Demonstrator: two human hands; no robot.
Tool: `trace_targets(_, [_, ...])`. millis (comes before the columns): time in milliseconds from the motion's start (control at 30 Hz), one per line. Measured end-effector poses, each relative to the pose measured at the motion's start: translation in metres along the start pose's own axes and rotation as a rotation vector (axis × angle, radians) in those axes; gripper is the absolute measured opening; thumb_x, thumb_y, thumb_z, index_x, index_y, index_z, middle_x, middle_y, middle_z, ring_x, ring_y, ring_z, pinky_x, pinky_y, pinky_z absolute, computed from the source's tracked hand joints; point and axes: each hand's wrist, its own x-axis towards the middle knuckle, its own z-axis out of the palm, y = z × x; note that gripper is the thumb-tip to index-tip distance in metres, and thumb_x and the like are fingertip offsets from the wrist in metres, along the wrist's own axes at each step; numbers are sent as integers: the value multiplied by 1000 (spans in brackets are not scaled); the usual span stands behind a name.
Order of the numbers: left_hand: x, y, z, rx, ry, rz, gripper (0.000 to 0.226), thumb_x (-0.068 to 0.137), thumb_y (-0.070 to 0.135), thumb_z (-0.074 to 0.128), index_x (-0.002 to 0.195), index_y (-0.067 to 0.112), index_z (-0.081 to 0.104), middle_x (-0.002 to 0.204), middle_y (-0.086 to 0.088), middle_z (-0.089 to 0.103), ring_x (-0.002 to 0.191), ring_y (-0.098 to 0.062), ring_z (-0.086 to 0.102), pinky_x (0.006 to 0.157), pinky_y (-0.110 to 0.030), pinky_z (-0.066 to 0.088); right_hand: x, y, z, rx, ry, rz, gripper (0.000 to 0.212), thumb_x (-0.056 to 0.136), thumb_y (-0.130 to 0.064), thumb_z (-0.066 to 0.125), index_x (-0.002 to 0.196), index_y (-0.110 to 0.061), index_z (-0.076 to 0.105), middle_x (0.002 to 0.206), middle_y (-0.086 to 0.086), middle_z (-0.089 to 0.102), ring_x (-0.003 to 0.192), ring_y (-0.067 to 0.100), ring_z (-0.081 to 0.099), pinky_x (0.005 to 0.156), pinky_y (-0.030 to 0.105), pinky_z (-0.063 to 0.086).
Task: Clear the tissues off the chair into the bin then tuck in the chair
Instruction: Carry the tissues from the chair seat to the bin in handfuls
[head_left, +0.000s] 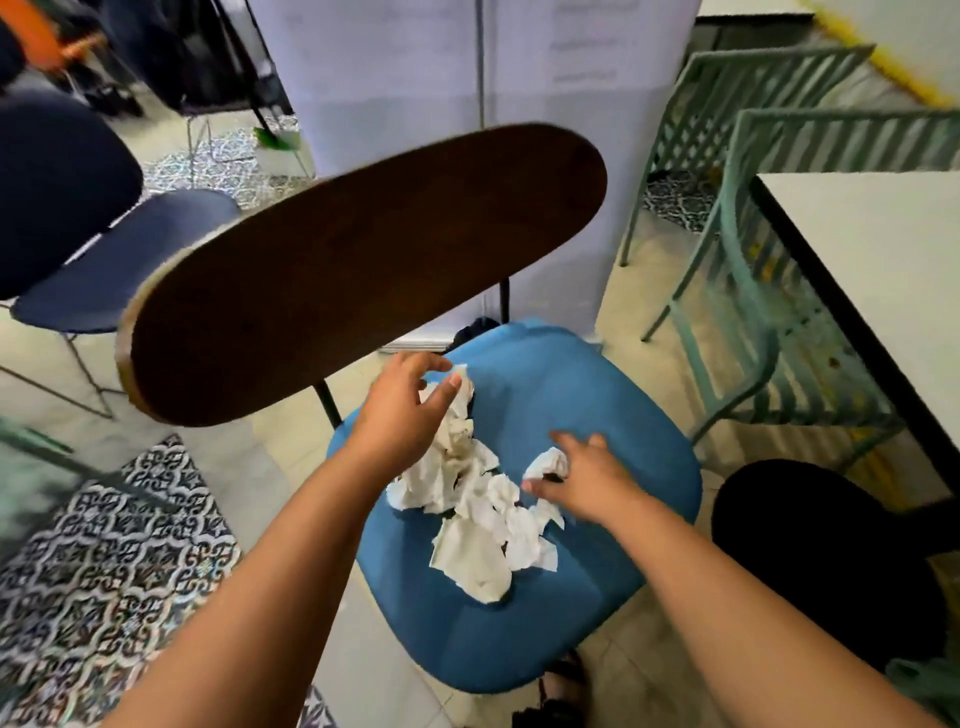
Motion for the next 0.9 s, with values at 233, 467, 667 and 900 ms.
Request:
trace_targets(233, [55, -6, 9, 101, 134, -187, 24, 95, 39, 51, 113, 28, 62, 128, -6, 53, 117, -28, 52, 97, -42, 45, 43, 6, -8, -63, 18, -185, 25, 80, -23, 64, 104, -17, 65, 109, 11, 56, 95, 30, 61, 79, 31, 48])
trace_targets(467, [83, -20, 15, 234, -94, -430, 37, 95, 34, 54, 131, 26, 51, 132, -12, 51, 86, -22, 60, 72, -30, 45, 83, 7, -32, 328, 45, -185, 9, 82, -23, 68, 90, -21, 64, 86, 2, 67, 77, 22, 61, 64, 27, 43])
trace_targets(667, [89, -29, 29, 182, -174, -473, 40, 87, 26, 68, 125, 21, 56, 121, -7, 60, 85, -19, 56, 73, -26, 43, 108, -11, -43, 625, -1, -182, 12, 84, -23, 69, 95, -23, 63, 83, -5, 66, 67, 13, 57, 60, 27, 44])
trace_targets(900, [89, -35, 20, 109, -60, -428, 32, 84, 16, 70, 116, 19, 63, 104, -4, 58, 85, -22, 57, 72, -31, 51, 128, -23, -37, 667, -68, -205, 10, 85, -23, 68, 94, -21, 64, 85, 1, 68, 61, 12, 55, 52, 24, 39])
